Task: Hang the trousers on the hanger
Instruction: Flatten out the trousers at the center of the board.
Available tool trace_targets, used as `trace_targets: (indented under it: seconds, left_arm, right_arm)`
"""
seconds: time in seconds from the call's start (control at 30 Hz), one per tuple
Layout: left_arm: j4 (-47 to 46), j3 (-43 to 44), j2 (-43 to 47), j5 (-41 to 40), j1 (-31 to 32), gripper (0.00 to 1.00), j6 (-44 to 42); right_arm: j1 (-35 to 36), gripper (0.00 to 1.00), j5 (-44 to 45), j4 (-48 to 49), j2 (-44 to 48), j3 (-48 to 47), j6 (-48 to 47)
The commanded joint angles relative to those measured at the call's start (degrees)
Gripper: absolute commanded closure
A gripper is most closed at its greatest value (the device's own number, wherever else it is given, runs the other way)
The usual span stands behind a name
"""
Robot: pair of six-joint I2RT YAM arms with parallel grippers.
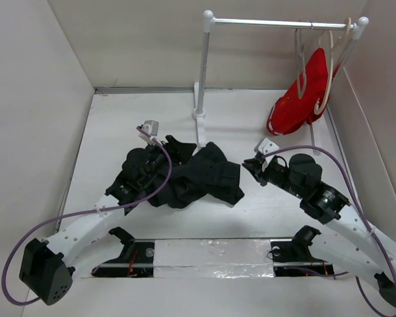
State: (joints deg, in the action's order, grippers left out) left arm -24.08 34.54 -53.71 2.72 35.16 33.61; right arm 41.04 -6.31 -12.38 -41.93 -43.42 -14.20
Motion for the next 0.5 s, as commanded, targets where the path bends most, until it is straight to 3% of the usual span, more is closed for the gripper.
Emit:
trace_targets:
  seconds: [0.0,0.03,0.07,0.13,0.17,0.23,0.27,0.33,0.37,0.4,0.47]
  left_arm:
    - [1.8,-1.2,5.1,-1.1,-0.1,0.4,0.8]
    - [2.8,-1.6,6.2,-2.2,-0.1,0.42,0.8]
    - [4.0,-2.5,8.6,-3.2,-0.1,0.46,0.8]
    - [5.7,-3.5,10.9,-7.5,-0.1,0.54,1.2]
    - [8.3,-4.3,13.0,-9.1,-0.1,0.63,1.4]
    - [12.2,-4.3,14.8,-13.6,-0.1,0.69,2.2]
    - [14.2,-4.3,16.3,-15.3,-0.1,0.79,3.2]
    - [20.7,-4.3,17.5,-18.5,-0.1,0.83,4.6]
    - [22.6,-4.2,18.4,-19.2,-0.1,0.84,5.7]
    - [27.2,-3.9,18.6,-19.7,-0.1,0.84,6.2]
    - [32.1,-2.6,19.4,-20.7,-0.1,0.84,7.2]
  right_arm:
    - [2.4,0.79,4.1,0.2,2.3,0.2,0.4]
    - [3.8,0.7,4.5,0.1,2.3,0.3,0.6]
    - [4.3,0.55,4.7,0.3,2.2,0.6,0.8]
    - [4.9,0.42,4.5,1.0,1.2,1.1,1.3]
    - [4.9,0.32,4.5,1.4,0.7,1.4,1.7]
    - [5.5,0.28,4.7,2.2,-0.6,2.4,2.7]
    - [6.0,0.29,5.1,2.2,-1.0,2.5,2.8]
    - [6.0,0.77,5.7,0.8,-2.3,2.7,2.6]
    - [6.8,0.93,8.0,0.0,-2.5,2.6,2.5]
    - [7.8,1.0,8.9,-0.3,-2.7,2.9,2.6]
    - [8.4,0.99,9.8,0.8,-3.5,4.6,2.9]
